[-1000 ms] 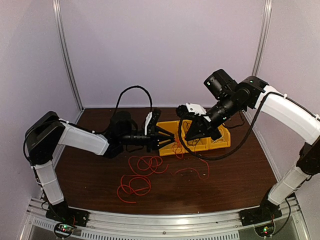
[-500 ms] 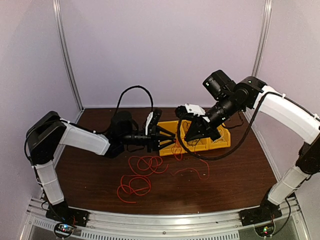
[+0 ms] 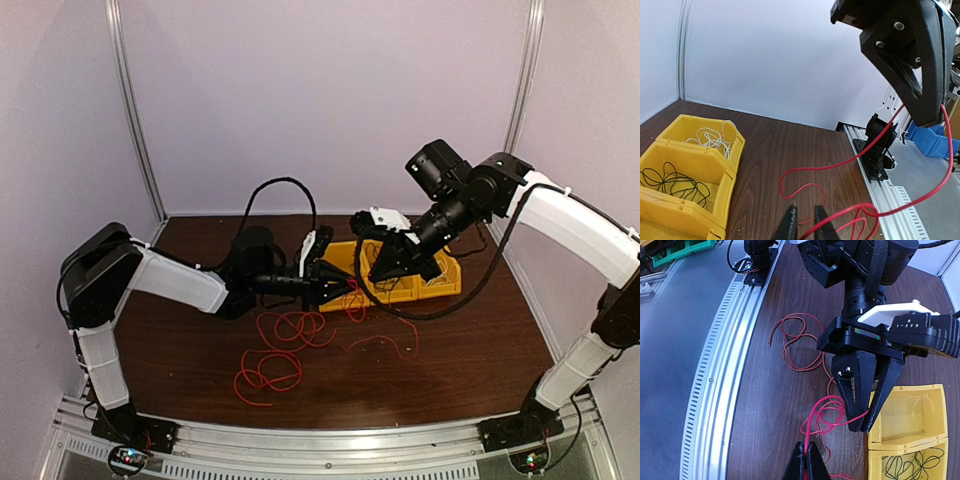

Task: Untangle the cables
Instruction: Pull the untangled cable.

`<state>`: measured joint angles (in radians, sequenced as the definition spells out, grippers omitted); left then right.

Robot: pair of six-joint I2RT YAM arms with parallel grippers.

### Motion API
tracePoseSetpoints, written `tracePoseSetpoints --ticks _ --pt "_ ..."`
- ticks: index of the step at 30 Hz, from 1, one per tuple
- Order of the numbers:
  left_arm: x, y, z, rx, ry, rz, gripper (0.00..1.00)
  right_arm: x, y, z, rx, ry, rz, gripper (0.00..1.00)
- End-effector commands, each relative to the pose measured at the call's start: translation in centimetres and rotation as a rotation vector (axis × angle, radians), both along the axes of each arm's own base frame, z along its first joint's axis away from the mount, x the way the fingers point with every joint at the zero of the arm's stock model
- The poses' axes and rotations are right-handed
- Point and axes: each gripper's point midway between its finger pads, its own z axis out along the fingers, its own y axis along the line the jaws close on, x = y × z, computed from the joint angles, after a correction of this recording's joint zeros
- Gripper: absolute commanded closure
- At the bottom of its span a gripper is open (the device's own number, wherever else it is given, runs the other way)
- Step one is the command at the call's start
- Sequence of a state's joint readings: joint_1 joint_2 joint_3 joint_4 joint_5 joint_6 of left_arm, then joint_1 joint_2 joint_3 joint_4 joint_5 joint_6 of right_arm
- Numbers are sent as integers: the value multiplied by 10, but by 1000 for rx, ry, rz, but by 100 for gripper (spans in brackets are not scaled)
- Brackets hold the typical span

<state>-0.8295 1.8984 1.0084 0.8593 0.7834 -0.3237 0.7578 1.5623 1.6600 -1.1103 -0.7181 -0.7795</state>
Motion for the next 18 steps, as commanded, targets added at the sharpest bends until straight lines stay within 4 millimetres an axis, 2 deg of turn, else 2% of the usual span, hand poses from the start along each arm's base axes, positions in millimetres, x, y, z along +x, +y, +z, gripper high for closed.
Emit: tracePoseSetpoints --ticks 1,2,6,10,13,18 --pt "8 -5 5 -8 -22 32 95 -3 5 2 10 13 11 100" --pt "15 -5 -1 14 -4 70 100 -2 4 2 9 8 8 100" --pt "36 12 -20 96 49 219 100 8 -2 12 11 -44 -27 100" --pt "54 46 -52 229 126 399 100 41 -24 31 61 -39 -106 100" --pt "48 70 -66 246 198 476 100 67 -45 37 91 -39 -170 100" --pt "33 95 -89 283 257 525 100 106 -78 63 165 -140 -289 100"
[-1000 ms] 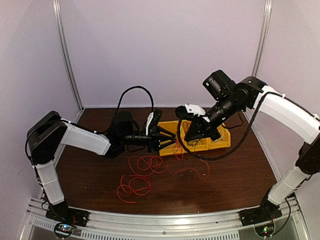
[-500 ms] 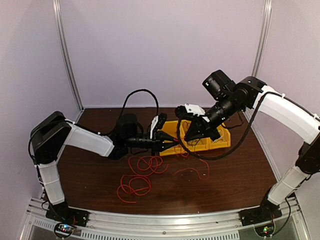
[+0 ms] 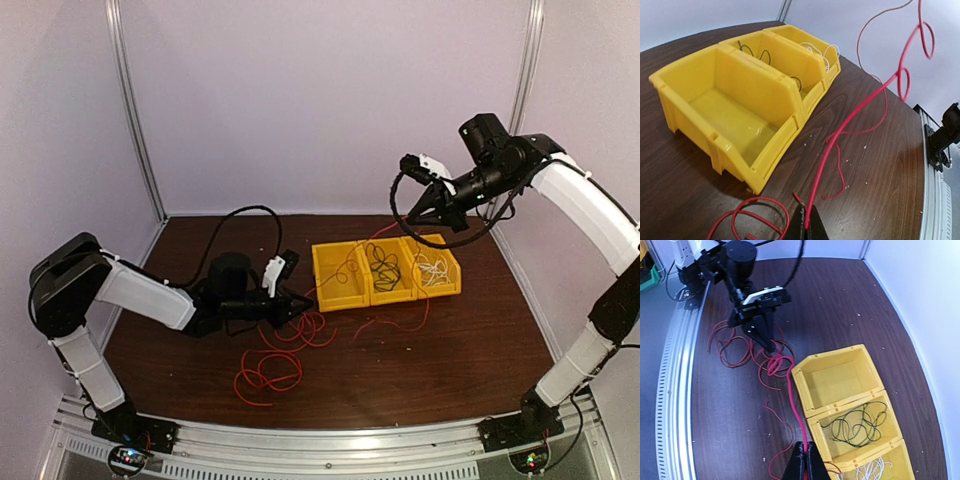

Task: Untangle the cables
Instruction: Pull the untangled cable.

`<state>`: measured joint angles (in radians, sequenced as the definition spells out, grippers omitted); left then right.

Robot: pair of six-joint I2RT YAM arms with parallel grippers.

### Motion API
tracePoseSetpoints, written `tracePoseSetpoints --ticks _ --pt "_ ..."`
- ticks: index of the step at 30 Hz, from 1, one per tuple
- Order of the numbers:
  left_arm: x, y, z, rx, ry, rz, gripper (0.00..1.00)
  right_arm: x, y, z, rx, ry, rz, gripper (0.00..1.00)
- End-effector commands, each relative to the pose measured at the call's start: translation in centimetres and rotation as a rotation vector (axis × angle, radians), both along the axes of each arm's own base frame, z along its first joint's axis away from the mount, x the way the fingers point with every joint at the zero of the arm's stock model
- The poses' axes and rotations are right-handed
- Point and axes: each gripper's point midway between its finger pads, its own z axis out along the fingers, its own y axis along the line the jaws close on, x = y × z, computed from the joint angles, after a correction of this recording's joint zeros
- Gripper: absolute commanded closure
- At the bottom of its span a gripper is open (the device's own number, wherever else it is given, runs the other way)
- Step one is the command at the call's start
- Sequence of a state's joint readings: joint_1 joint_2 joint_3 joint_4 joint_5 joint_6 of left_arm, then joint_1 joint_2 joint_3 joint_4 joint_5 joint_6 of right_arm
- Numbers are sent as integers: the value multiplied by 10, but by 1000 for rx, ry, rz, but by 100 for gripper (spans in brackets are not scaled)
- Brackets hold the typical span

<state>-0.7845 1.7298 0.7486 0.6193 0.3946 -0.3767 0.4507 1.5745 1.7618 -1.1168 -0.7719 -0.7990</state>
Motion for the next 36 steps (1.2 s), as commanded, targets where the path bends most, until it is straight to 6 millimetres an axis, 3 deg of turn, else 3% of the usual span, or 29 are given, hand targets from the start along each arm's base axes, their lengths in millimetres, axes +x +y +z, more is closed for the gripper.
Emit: tracePoseSetpoints --ticks 1,9,15,23,27,31,36 --pt "-2 22 -7 13 16 98 100 20 -15 30 76 -110 -52 100" --pt "-13 36 -29 117 13 82 100 64 -50 76 149 -263 -271 100" --pt "-23 52 -38 137 39 106 100 83 -82 120 272 -324 -375 100" --pt "-24 61 -31 164 25 137 100 101 -82 119 319 -299 -404 100" --pt "-21 56 -7 118 -24 123 100 101 -68 127 362 -276 -360 100" --pt "-13 43 25 63 -97 100 99 96 -41 139 394 -266 -293 100" --pt "2 29 49 33 -154 96 64 85 4 155 415 -290 -201 100"
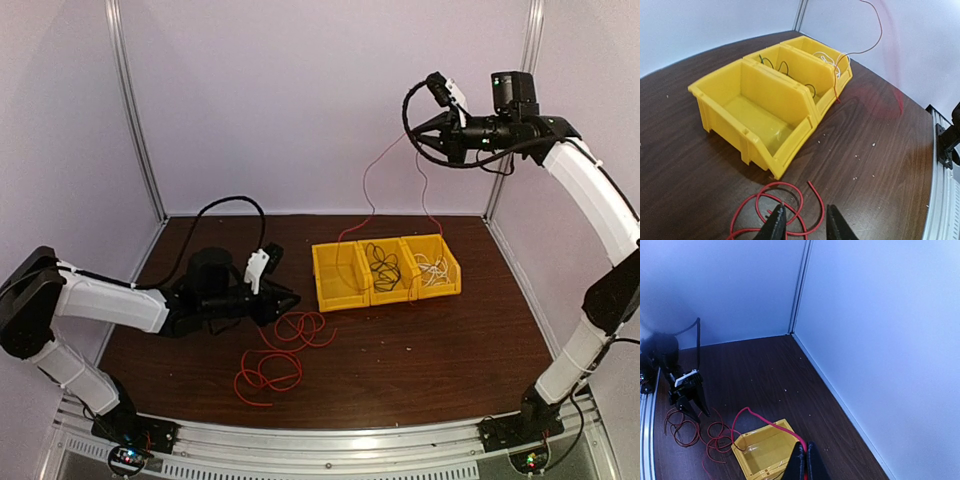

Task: Untangle the cables
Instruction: Pull the untangled cable, then place the untangled cable in the bin.

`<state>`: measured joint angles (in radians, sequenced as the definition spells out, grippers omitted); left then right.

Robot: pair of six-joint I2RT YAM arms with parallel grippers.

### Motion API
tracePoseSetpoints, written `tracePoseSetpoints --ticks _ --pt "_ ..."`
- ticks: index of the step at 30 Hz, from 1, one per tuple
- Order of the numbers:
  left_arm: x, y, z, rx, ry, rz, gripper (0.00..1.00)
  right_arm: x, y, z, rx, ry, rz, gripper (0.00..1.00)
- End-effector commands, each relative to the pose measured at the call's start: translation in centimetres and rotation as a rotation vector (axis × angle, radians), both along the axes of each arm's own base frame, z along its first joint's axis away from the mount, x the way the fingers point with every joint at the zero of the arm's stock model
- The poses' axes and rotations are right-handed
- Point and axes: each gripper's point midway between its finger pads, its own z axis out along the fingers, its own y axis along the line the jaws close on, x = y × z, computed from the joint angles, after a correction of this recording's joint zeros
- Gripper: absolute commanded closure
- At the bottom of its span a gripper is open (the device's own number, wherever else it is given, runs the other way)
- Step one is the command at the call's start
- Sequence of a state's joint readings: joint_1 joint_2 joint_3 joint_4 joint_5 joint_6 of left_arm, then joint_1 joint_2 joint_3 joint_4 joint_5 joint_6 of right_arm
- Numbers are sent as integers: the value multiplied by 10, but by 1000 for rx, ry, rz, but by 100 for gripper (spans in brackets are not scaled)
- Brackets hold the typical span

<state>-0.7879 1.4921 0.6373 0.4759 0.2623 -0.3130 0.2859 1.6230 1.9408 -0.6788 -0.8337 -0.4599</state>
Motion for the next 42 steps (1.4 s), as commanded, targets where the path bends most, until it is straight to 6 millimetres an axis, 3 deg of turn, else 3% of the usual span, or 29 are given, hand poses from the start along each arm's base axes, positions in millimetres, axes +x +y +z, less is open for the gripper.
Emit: tracePoseSetpoints --ticks 1,4,10,22,27,34,42 --pt "17 -13 32 -42 -91 -2 59 -12 38 33 45 -79 79 100" --pt "20 -15 43 -64 -120 4 51 -17 57 49 64 -113 119 100" --pt "19 -5 60 -62 -136 40 50 -16 78 72 95 -173 155 100" --pt "26 59 67 55 -205 300 49 10 86 74 87 -234 113 100" --pt "31 81 68 48 -205 405 47 12 94 68 77 -231 123 100" --pt "30 97 64 41 -210 467 47 16 104 52 55 -205 127 100" --pt "32 105 62 69 -225 501 44 16 122 16 17 -132 164 100"
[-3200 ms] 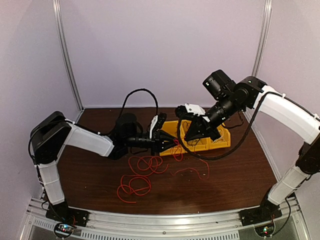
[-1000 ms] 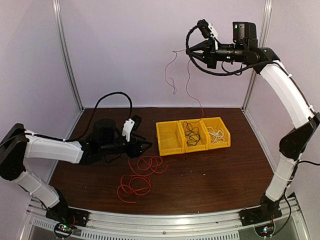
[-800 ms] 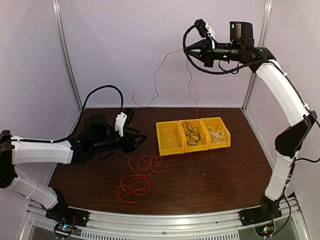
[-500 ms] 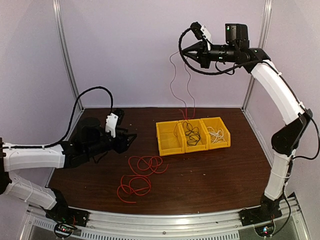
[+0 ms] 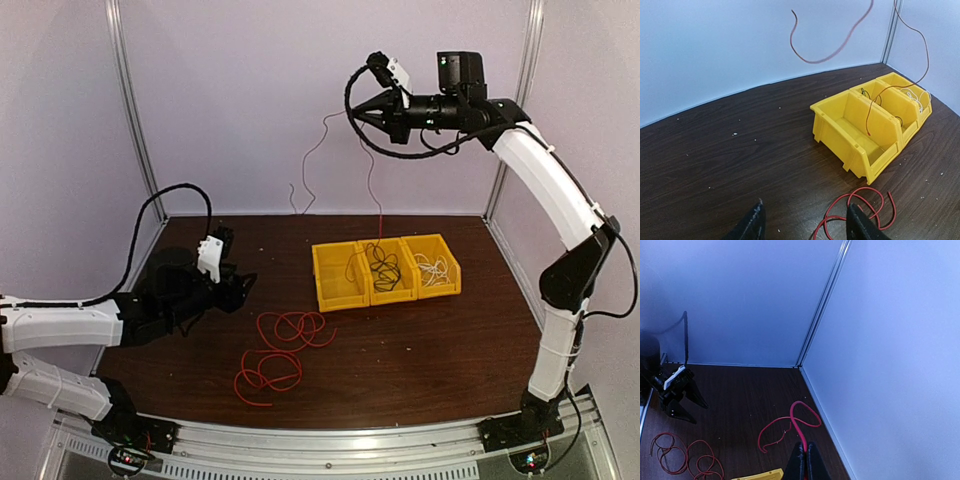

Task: Untangle the cables
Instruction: Place the untangled cable in the bin.

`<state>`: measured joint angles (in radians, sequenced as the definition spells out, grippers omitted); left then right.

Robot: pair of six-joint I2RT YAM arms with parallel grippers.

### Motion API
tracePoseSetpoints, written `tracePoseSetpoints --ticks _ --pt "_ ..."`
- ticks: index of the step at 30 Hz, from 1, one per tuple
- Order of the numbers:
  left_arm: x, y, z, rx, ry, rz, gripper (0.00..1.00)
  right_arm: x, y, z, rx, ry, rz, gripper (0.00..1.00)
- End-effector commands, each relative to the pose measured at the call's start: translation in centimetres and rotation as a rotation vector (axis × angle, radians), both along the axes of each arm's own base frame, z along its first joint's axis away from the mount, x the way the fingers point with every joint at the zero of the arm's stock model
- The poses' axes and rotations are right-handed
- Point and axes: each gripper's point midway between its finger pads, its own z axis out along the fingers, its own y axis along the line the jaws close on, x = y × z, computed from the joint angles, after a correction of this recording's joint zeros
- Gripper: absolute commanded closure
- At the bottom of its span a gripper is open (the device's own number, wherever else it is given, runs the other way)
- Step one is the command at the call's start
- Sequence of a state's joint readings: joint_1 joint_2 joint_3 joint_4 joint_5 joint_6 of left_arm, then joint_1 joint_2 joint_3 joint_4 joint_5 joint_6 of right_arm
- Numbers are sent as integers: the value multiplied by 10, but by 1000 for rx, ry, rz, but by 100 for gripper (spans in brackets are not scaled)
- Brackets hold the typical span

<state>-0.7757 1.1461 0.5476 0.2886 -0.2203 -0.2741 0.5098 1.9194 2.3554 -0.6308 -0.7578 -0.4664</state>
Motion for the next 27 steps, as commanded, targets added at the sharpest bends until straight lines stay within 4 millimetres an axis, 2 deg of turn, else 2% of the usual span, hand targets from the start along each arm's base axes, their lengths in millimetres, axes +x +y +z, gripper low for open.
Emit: tracePoseSetpoints --ticks 1,12,20,24,27 --pt "7 7 11 -20 -40 44 44 6 16 -30 -37 44 14 100" --pt "2 16 2 -30 -19 71 44 20 24 -95 -115 135 25 100" --pt "1 17 -3 -28 -9 75 44 28 18 -142 -136 208 0 100" --pt "1 17 -6 -23 -4 74 44 25 18 -156 -142 240 12 100" --pt "1 18 -7 -23 -6 76 44 20 20 -154 -135 251 32 100"
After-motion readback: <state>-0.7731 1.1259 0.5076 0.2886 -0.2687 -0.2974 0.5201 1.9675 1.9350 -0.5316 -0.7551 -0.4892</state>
